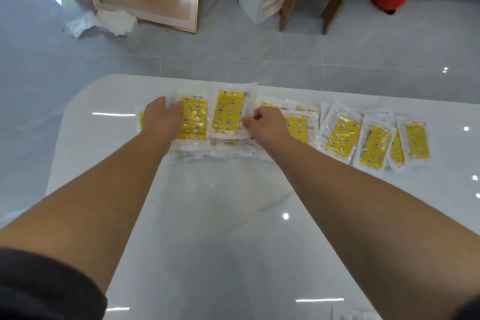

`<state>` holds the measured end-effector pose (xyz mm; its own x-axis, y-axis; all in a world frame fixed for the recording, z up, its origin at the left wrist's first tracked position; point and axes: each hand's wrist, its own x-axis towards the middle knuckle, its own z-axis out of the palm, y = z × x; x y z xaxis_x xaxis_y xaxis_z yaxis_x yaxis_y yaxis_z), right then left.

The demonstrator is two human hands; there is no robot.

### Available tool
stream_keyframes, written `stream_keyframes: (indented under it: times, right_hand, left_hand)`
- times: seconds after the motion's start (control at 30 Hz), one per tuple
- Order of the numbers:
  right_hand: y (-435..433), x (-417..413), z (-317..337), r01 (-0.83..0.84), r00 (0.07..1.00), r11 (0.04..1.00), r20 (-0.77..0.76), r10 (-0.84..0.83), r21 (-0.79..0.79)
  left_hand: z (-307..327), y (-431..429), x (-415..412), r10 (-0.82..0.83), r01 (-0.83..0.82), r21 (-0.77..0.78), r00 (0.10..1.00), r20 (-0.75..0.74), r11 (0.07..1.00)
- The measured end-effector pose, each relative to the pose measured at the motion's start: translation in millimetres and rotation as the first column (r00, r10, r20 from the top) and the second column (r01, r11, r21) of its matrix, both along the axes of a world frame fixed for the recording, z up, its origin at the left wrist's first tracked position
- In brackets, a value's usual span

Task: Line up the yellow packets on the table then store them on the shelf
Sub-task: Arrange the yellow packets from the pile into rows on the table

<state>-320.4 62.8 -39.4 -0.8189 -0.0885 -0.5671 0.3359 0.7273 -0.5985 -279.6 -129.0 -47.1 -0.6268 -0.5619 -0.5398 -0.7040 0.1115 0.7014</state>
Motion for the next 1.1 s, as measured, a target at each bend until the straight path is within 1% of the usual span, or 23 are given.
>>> stream_keyframes:
  times: [0.07,0.1,0.13,0.17,0.2,0.23,0.27,0.3,0.33,0.4,0.43,0.5,0.53,0.57,0.6,0.7,0.73,0.77,0.87,0.93,0.97,1.03,1.1]
  right_hand:
    - [-0.3,-3.1,-7.3,-0.061,0.998,0.991,0.03,0.058,0.115]
    - [1.4,-4.6,-9.0,-0.126,0.991,0.972,0.059,0.116,0.2]
    - [3.6,-5.5,-8.2,-0.208,0.978,0.929,0.073,0.195,0.307]
    - [6.6,-6.2,-6.1,-0.276,0.959,0.865,0.061,0.277,0.418]
    - [11.1,-6.6,-4.6,-0.309,0.936,0.799,0.014,0.352,0.516]
    - [16.7,-7.2,-4.4,-0.308,0.907,0.75,-0.057,0.417,0.585]
    - [22.4,-8.4,-5.0,-0.301,0.874,0.723,-0.123,0.47,0.621]
    - [27.5,-10.7,-7.7,-0.316,0.846,0.712,-0.154,0.511,0.627]
    - [32.7,-13.8,-11.2,-0.363,0.828,0.702,-0.133,0.544,0.613]
    - [39.3,-20.7,-18.8,-0.481,0.801,0.678,-0.035,0.597,0.556]
    - [40.8,-23.6,-23.2,-0.528,0.781,0.661,-0.001,0.624,0.533]
    - [43.2,-26.6,-31.8,-0.6,0.732,0.628,0.023,0.681,0.496]
    - [44.2,-26.4,-34.8,-0.624,0.706,0.613,0.015,0.708,0.484]
    - [45.4,-25.2,-36.8,-0.644,0.683,0.598,0.004,0.731,0.478]
    - [47.0,-23.4,-38.0,-0.659,0.66,0.584,-0.007,0.751,0.475]
    - [55.6,-14.3,-39.0,-0.704,0.569,0.514,-0.043,0.821,0.491]
    - [58.7,-11.5,-38.3,-0.701,0.554,0.51,-0.068,0.829,0.498]
    - [61.3,-8.2,-36.5,-0.685,0.56,0.528,-0.101,0.822,0.502]
    - [73.8,2.4,-24.4,-0.568,0.641,0.646,-0.218,0.736,0.511]
    - [91.8,14.6,-12.5,-0.498,0.679,0.706,-0.281,0.678,0.503]
    - [104.8,23.0,-7.1,-0.474,0.692,0.73,-0.303,0.655,0.492]
    - [134.7,44.8,1.8,-0.451,0.719,0.769,-0.326,0.614,0.454]
    - [171.1,74.5,8.9,-0.451,0.748,0.78,-0.292,0.596,0.435]
  left_hand:
    - [-9.2,-6.2,-4.3,-0.002,0.007,-0.071,0.998,0.07,0.997]
    - [-12.8,-7.9,-5.3,-0.018,0.035,-0.146,0.993,0.115,0.989]
    - [-13.7,-7.7,-5.4,-0.035,0.079,-0.249,0.984,0.176,0.965]
    - [-12.6,-5.6,-4.5,-0.058,0.15,-0.367,0.967,0.25,0.918]
    - [-9.4,-1.5,-2.8,-0.099,0.246,-0.48,0.946,0.31,0.842]
    - [-7.2,3.6,-1.1,-0.177,0.347,-0.572,0.926,0.333,0.743]
    - [-4.7,10.1,-0.7,-0.284,0.429,-0.63,0.903,0.323,0.647]
    - [-5.1,17.0,-1.6,-0.408,0.506,-0.647,0.858,0.312,0.571]
    - [-6.4,24.6,-4.5,-0.523,0.589,-0.64,0.789,0.323,0.493]
    - [-14.9,39.5,-12.4,-0.68,0.73,-0.599,0.623,0.386,0.329]
    - [-20.0,46.2,-16.1,-0.726,0.769,-0.594,0.545,0.418,0.236]
    - [-30.5,55.1,-20.0,-0.774,0.797,-0.603,0.4,0.49,0.031]
    - [-35.8,56.7,-19.7,-0.775,0.801,-0.597,0.346,0.529,-0.05]
    - [-41.0,56.6,-17.8,-0.763,0.808,-0.582,0.319,0.562,-0.091]
    - [-43.9,56.4,-14.4,-0.746,0.817,-0.57,0.325,0.581,-0.088]
    - [-46.2,60.6,2.4,-0.694,0.826,-0.564,0.41,0.591,0.008]
    - [-44.9,62.7,6.7,-0.687,0.824,-0.567,0.427,0.588,0.027]
    - [-42.2,64.7,9.8,-0.686,0.82,-0.571,0.44,0.579,0.043]
    - [-27.6,76.2,16.6,-0.704,0.768,-0.635,0.496,0.508,0.083]
    - [-13.2,92.5,27.1,-0.744,0.704,-0.696,0.538,0.397,0.137]
    - [-7.0,102.8,36.3,-0.769,0.682,-0.71,0.545,0.335,0.174]
    - [2.2,123.5,59.1,-0.812,0.675,-0.699,0.533,0.24,0.237]
    - [8.2,147.8,86.9,-0.838,0.707,-0.66,0.503,0.214,0.255]
